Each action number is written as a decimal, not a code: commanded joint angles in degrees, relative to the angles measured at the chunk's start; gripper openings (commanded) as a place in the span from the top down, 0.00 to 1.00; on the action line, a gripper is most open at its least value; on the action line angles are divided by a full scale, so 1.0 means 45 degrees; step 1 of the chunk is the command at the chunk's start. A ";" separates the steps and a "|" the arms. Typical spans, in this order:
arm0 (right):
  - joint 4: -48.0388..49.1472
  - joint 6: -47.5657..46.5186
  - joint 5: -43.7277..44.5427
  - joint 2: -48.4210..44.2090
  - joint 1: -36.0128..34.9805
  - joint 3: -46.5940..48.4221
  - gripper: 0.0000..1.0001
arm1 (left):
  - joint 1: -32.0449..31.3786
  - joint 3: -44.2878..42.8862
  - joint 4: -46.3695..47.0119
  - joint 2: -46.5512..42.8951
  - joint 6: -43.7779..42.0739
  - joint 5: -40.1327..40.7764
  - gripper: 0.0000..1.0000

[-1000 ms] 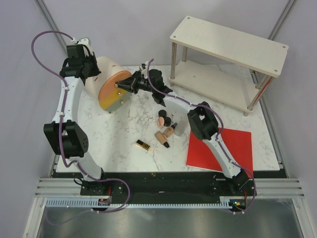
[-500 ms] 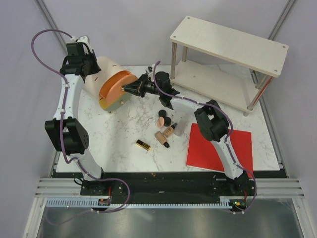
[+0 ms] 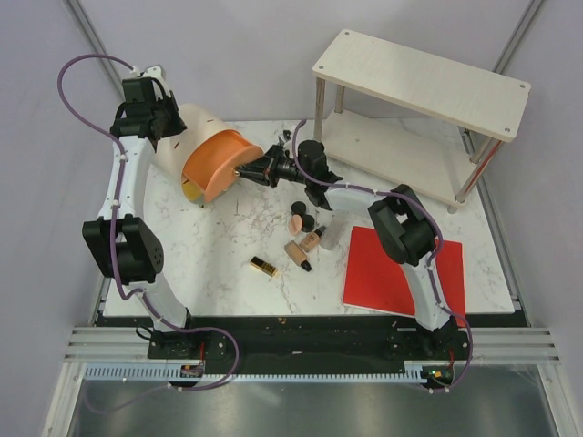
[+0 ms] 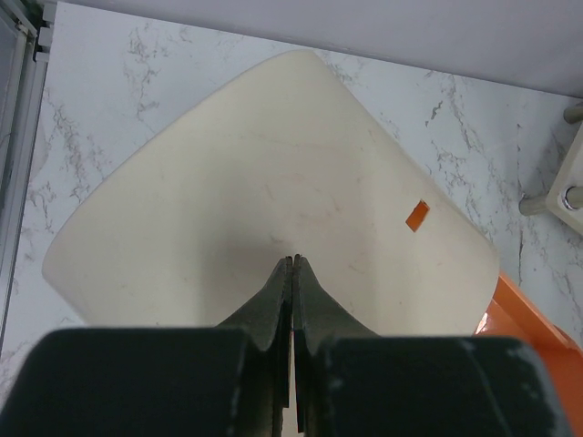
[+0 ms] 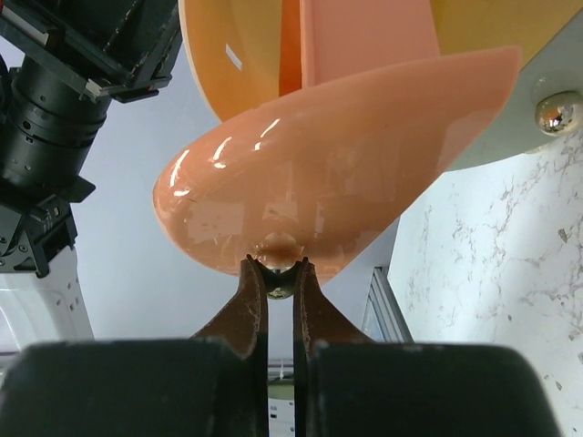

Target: Organize the makeup

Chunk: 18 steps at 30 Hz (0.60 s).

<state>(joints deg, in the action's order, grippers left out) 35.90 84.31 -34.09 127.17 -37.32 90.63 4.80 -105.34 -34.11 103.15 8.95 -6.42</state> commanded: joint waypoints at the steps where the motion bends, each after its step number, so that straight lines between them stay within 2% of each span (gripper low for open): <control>1: 0.0323 0.0053 -0.0394 -0.0819 0.0032 -0.0744 1.00 | 0.0008 0.0186 -0.1698 0.0632 0.0355 -0.0391 0.98; 6: 0.0381 -0.0025 -0.0511 -0.0996 0.0032 -0.1292 0.98 | 0.0008 0.0206 -0.1698 0.0632 0.0335 -0.0391 0.98; 10: 0.0751 0.0208 -0.0609 -0.0742 0.0032 -0.1273 0.81 | 0.0008 0.0225 -0.1678 0.0612 0.0316 -0.0391 0.98; 11: 0.0753 0.0209 -0.0628 -0.0703 0.0051 -0.1195 0.73 | 0.0008 0.0225 -0.1698 0.0593 0.0316 -0.0391 0.98; 12: 0.0656 0.0132 -0.0648 -0.0644 0.0032 -0.1117 0.69 | 0.0008 0.0225 -0.1717 0.0573 0.0277 -0.0372 0.98; 18: 0.0265 -0.0064 -0.0492 -0.0215 0.0032 -0.0220 0.61 | 0.0008 0.0206 -0.1698 0.0593 0.0277 -0.0410 0.98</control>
<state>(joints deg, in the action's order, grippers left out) 37.15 84.66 -36.07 125.10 -37.26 85.78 4.80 -105.34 -34.11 103.18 9.15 -6.63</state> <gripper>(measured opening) 0.382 0.023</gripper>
